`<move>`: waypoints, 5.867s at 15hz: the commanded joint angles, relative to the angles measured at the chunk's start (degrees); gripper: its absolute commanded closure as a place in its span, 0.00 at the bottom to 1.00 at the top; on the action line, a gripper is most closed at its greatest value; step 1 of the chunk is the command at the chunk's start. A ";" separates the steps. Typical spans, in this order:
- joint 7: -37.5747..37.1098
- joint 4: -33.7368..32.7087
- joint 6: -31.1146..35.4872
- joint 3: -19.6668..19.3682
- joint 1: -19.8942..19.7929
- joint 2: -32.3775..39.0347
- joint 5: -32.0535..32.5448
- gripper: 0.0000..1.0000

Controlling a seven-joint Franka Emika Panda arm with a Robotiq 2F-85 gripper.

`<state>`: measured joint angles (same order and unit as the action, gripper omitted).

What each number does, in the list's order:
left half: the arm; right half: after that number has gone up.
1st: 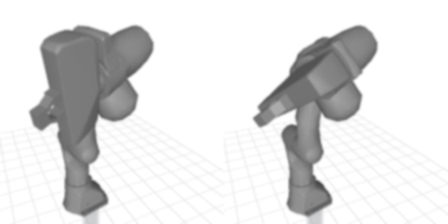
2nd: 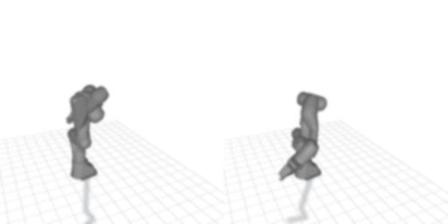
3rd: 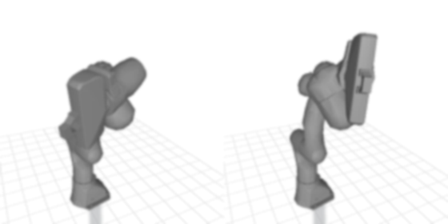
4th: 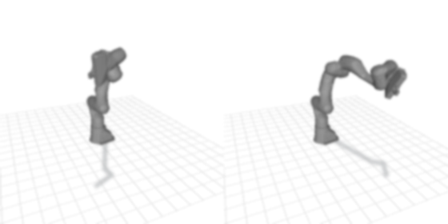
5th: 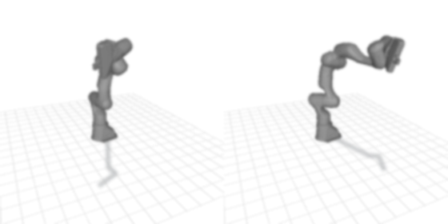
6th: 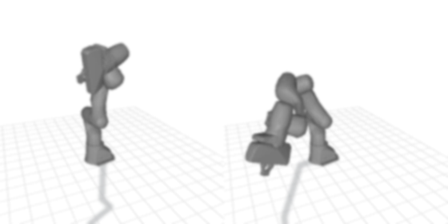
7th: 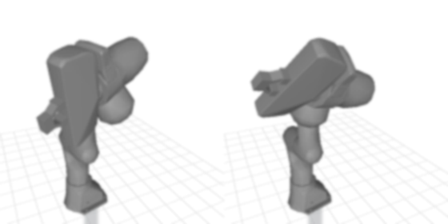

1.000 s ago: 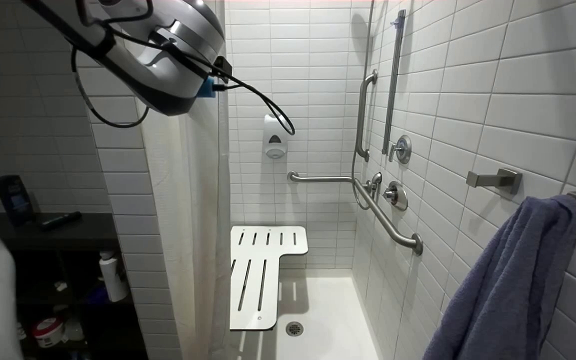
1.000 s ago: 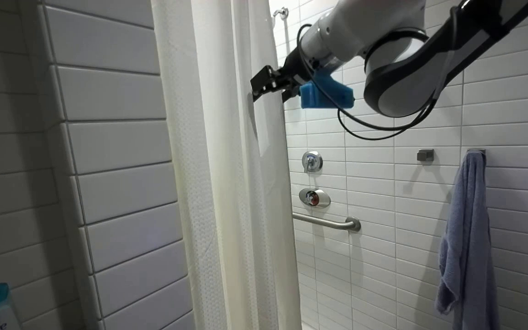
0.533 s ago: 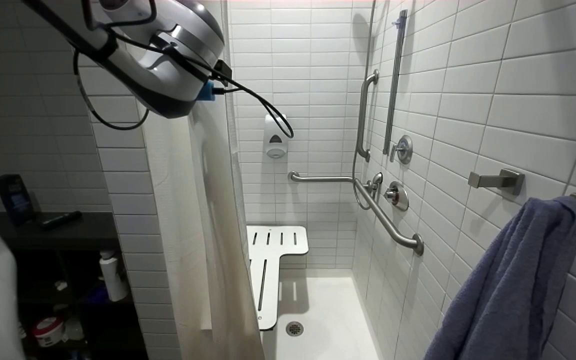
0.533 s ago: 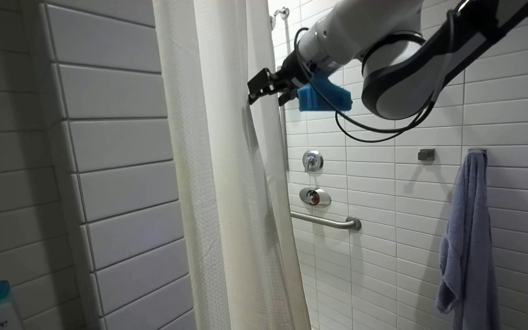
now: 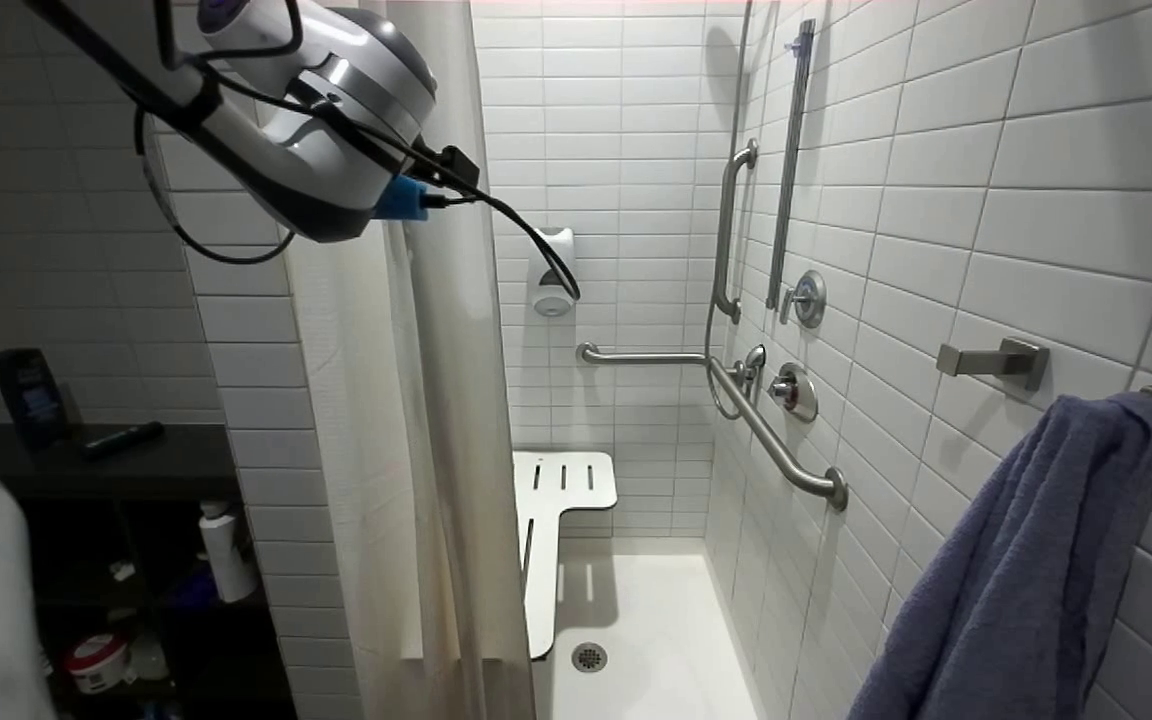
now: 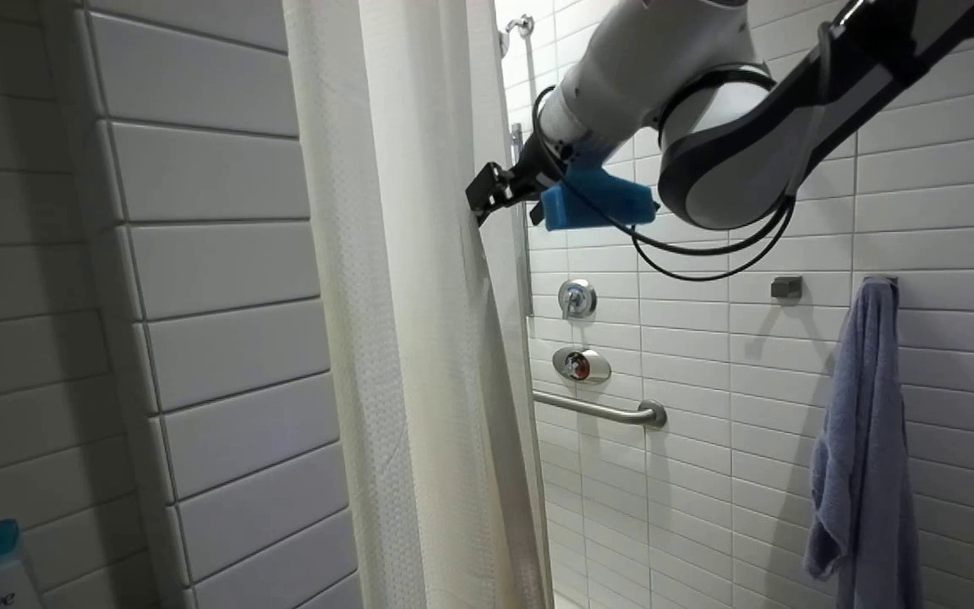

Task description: Move the shower curtain to the left

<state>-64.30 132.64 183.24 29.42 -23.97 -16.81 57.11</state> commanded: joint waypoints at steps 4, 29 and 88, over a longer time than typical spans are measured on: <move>-6.55 -3.66 -8.30 2.99 -3.66 -0.30 0.30 0.00; -17.75 -19.72 -18.07 16.81 -8.48 17.10 18.95 0.81; -10.22 -9.07 13.77 15.78 -1.59 16.00 44.19 1.00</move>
<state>-73.35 122.81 197.75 43.91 -26.77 -0.76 100.51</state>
